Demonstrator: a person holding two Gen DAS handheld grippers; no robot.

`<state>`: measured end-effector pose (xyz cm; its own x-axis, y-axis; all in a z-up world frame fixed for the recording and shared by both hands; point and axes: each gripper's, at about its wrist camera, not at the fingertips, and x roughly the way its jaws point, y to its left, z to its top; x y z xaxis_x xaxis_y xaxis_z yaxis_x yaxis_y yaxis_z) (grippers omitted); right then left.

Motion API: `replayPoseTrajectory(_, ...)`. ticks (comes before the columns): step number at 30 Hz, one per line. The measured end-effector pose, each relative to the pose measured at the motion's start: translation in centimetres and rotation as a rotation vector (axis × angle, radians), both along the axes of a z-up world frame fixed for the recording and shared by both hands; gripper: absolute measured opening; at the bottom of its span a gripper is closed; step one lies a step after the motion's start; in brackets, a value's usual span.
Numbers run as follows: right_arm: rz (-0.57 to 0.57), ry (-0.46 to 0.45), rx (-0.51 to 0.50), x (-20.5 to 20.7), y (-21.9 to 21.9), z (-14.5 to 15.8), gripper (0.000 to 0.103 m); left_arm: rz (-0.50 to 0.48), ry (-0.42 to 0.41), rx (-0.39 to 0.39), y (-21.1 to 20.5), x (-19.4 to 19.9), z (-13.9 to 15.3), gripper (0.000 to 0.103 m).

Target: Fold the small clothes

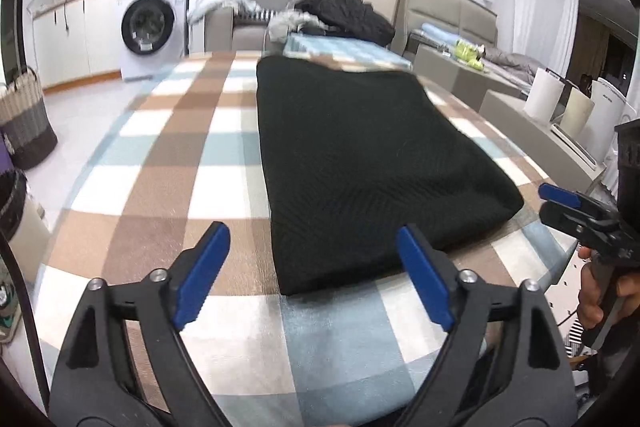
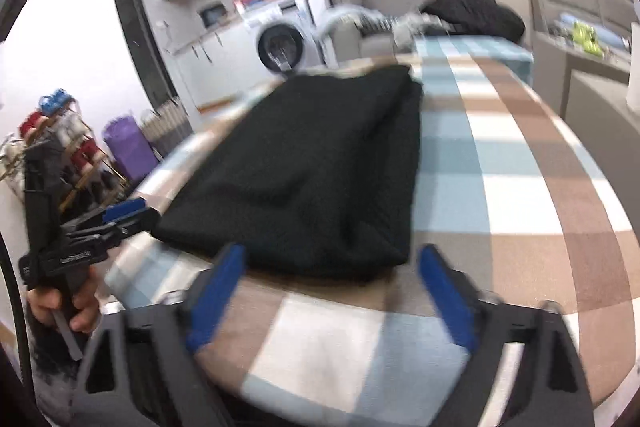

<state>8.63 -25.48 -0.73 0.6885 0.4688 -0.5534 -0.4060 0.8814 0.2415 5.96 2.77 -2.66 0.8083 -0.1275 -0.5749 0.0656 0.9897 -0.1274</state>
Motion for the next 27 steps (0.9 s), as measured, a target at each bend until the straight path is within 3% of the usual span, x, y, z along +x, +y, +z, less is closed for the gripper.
replayPoseTrajectory(4, 0.042, -0.112, -0.012, -1.3, 1.2, 0.7, 0.103, -0.020, -0.068, 0.026, -0.8, -1.6, 0.6, 0.102)
replayPoseTrajectory(8, 0.090, -0.143, -0.006, -1.8, 1.9, 0.8, 0.103, -0.025, -0.095, 0.045, -1.5, -2.5, 0.6, 0.103)
replayPoseTrajectory(14, 0.045, -0.196, 0.043, -2.2, 1.1, 1.3, 0.103, -0.028, -0.117, 0.058, -2.3, -3.3, 0.5, 0.102)
replayPoseTrajectory(27, -0.041, -0.184, 0.087, -1.6, -0.6, 0.9, 0.103, -0.006, -0.138, 0.095, -2.6, -3.4, 0.0, 0.103)
